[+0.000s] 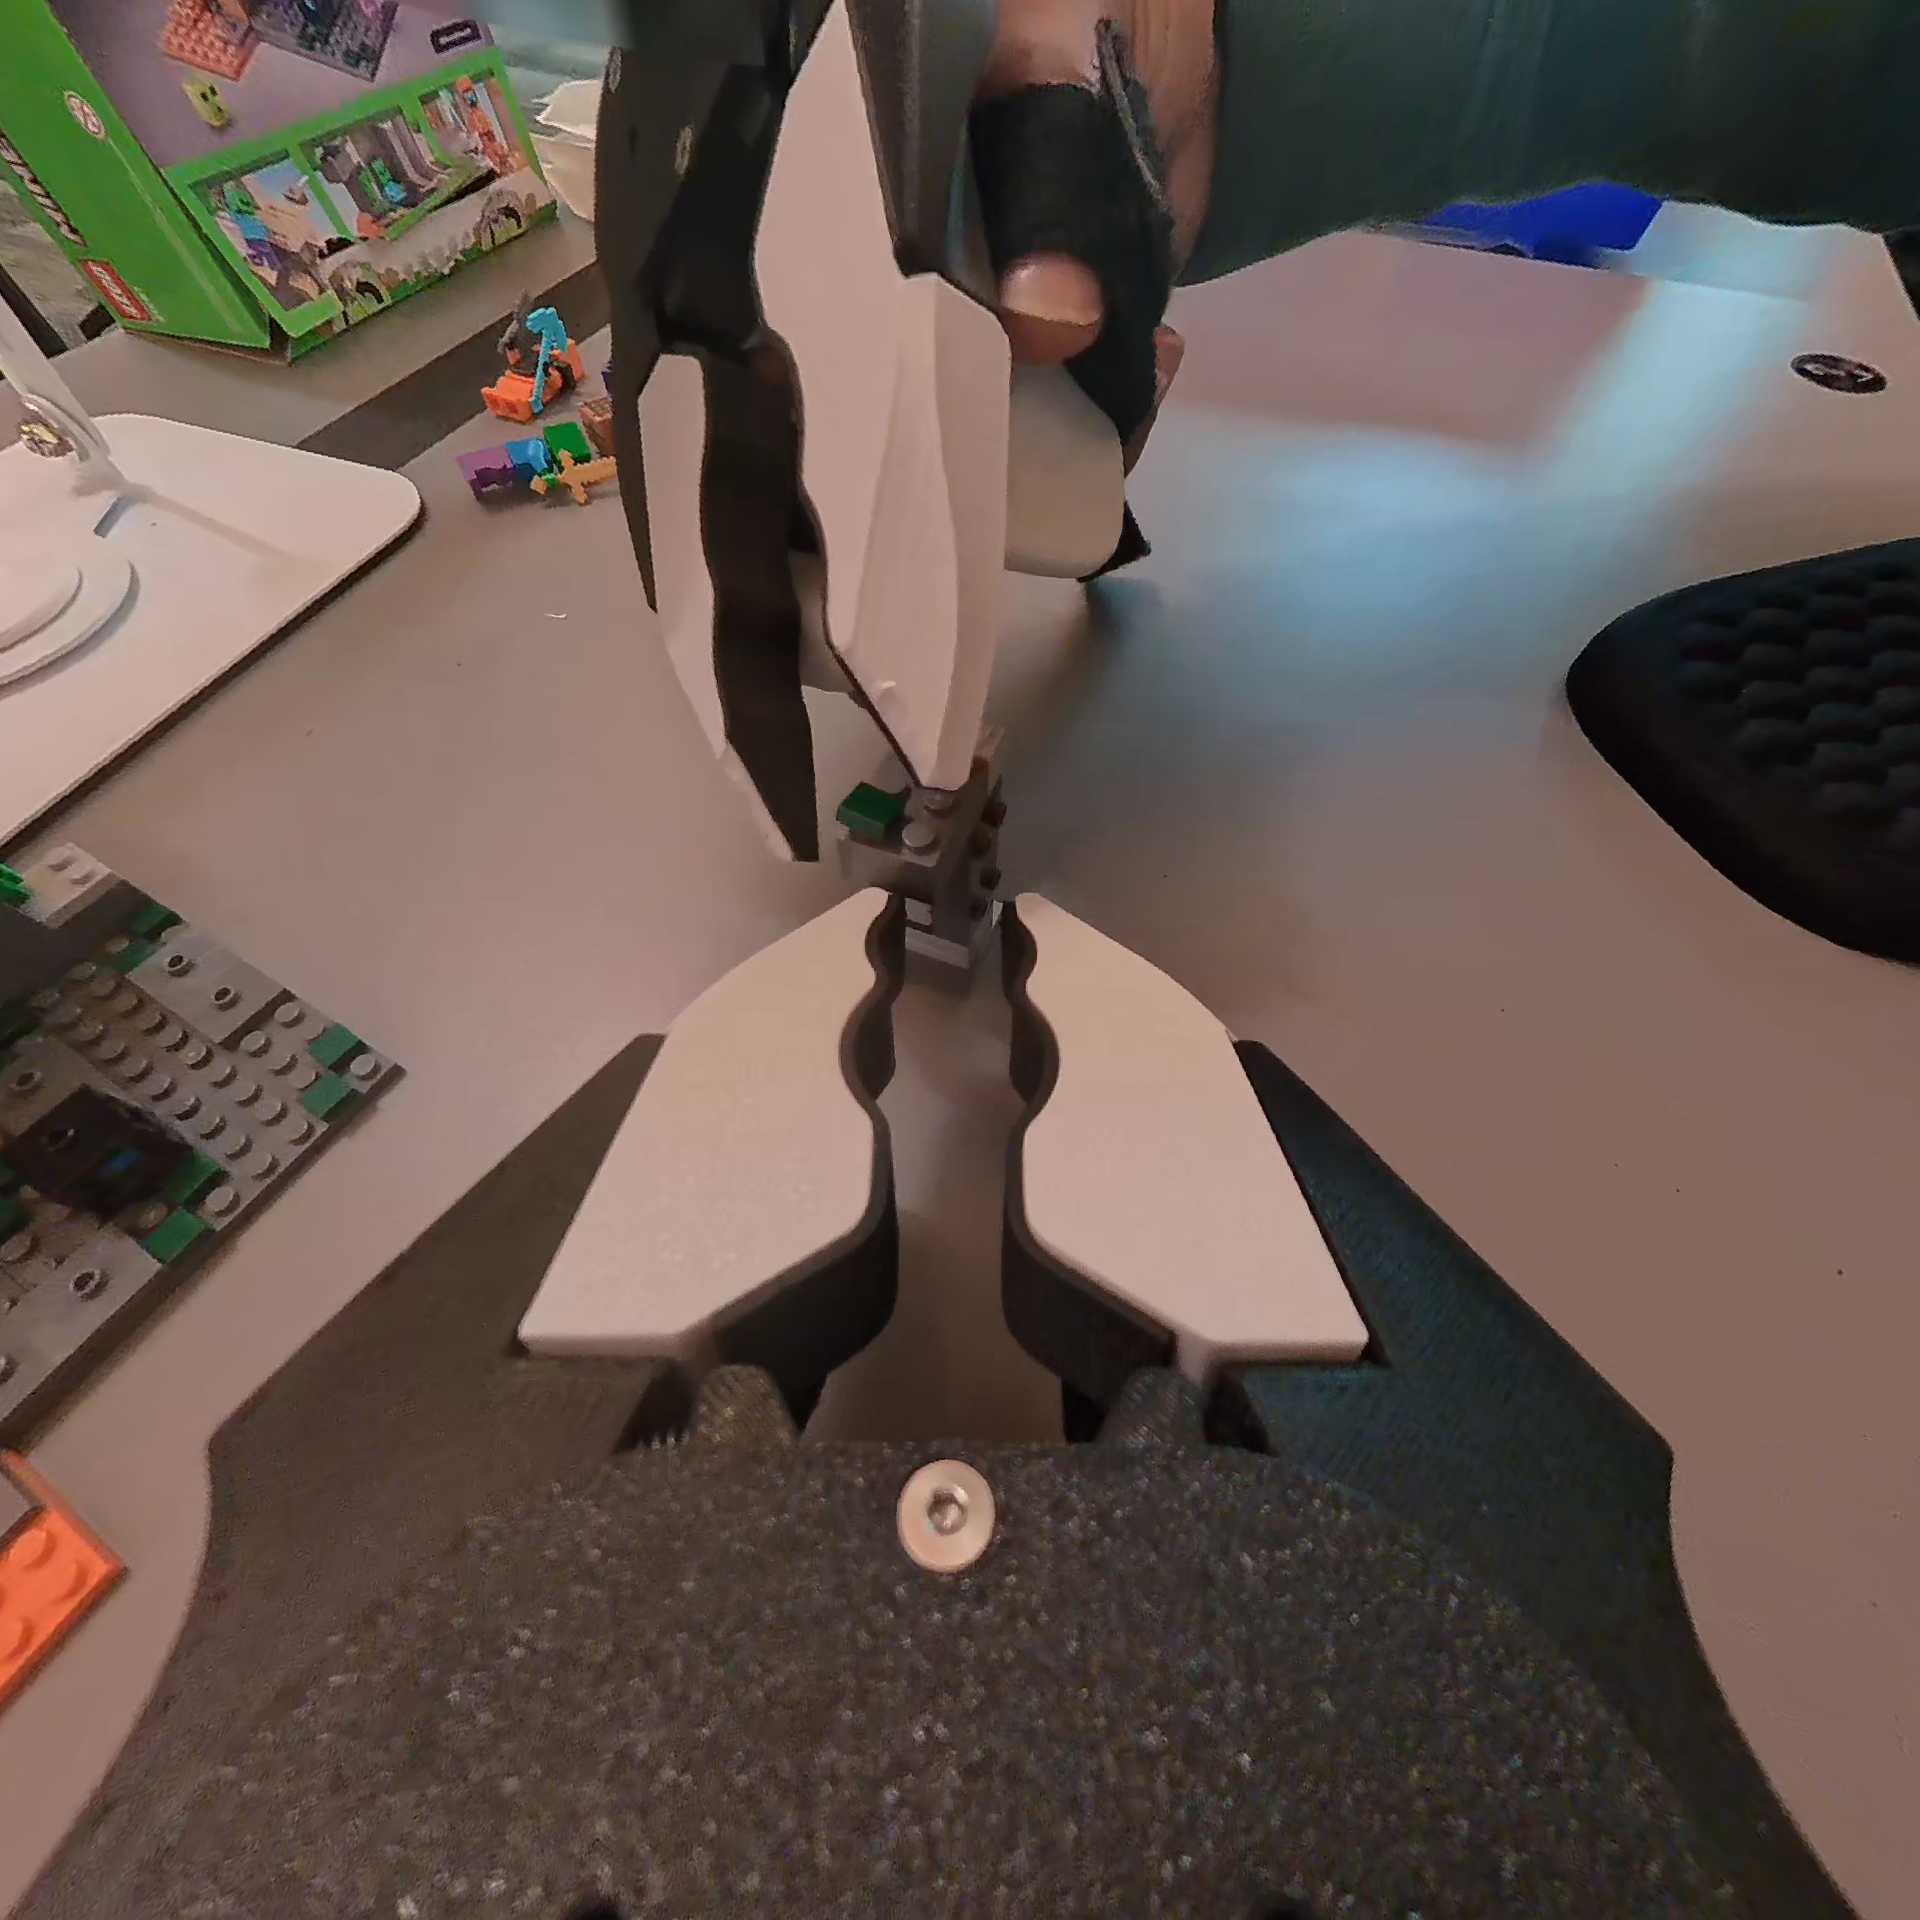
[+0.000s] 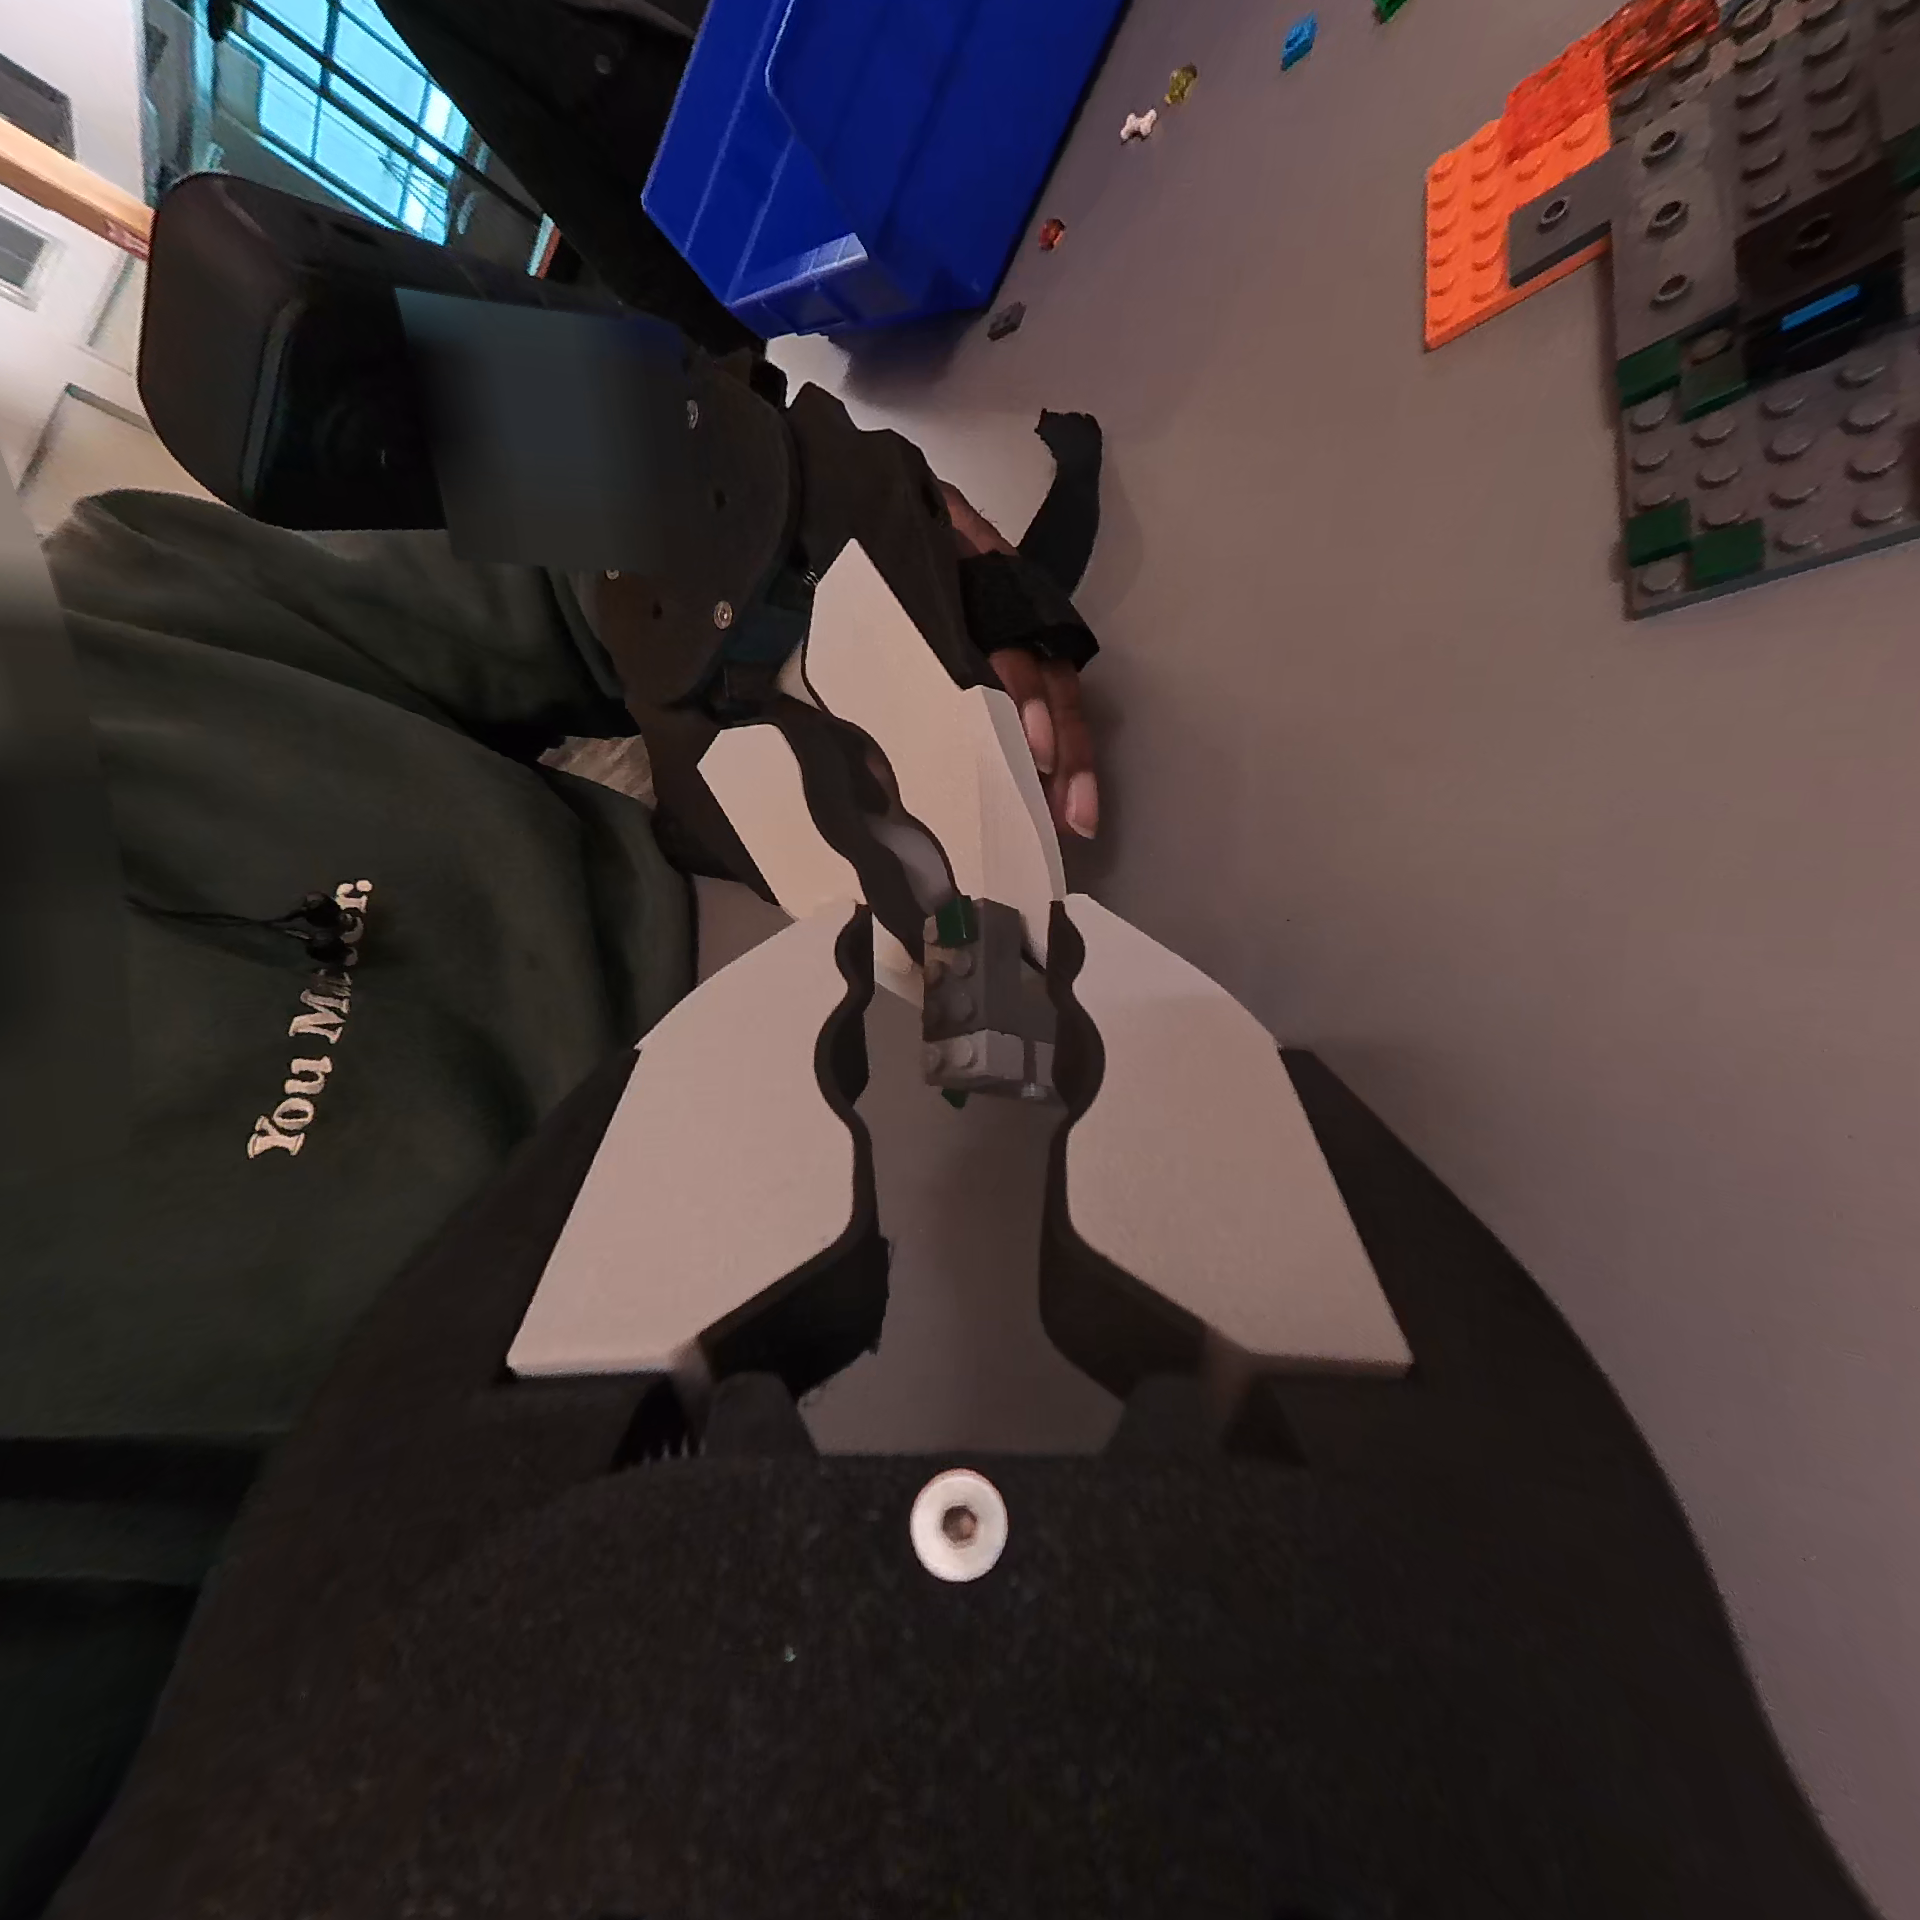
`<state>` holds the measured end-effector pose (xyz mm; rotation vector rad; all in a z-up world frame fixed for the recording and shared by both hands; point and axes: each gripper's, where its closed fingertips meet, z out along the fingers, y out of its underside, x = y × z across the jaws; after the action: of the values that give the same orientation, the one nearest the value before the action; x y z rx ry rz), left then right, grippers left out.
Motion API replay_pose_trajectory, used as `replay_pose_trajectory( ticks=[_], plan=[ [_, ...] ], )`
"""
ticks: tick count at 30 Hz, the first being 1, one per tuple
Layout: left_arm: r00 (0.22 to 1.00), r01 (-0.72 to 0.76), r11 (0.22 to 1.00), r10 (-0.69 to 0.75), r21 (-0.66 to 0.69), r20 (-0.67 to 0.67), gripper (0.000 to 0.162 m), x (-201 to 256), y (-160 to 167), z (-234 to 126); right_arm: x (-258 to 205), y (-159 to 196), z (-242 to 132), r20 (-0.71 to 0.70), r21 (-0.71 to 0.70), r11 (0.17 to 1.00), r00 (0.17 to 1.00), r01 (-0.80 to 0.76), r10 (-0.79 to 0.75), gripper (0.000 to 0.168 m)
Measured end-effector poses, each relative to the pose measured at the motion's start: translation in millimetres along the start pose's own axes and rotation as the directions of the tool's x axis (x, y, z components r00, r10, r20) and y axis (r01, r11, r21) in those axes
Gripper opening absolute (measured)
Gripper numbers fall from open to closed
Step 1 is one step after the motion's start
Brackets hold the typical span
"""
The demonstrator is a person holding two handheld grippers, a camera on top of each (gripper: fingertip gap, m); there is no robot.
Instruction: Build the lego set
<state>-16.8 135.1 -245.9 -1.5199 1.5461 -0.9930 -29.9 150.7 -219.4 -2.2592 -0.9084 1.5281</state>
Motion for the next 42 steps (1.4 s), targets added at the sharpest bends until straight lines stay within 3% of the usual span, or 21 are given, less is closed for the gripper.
replay_pose_trajectory(
  ticks=[15,42],
  plan=[
    [1.0,0.009,1.0,-0.009,0.003,-0.005,0.017,-0.3,-0.2,-0.1,1.6,-1.2,1.6,0.139,0.142,0.969,0.974,-0.2,0.181,0.025],
    [1.0,0.004,1.0,-0.004,0.005,-0.012,0.009,5.0,-1.1,0.3,-2.0,7.2,5.4,0.182,0.196,0.955,0.965,-0.223,0.188,0.015]
  ],
)
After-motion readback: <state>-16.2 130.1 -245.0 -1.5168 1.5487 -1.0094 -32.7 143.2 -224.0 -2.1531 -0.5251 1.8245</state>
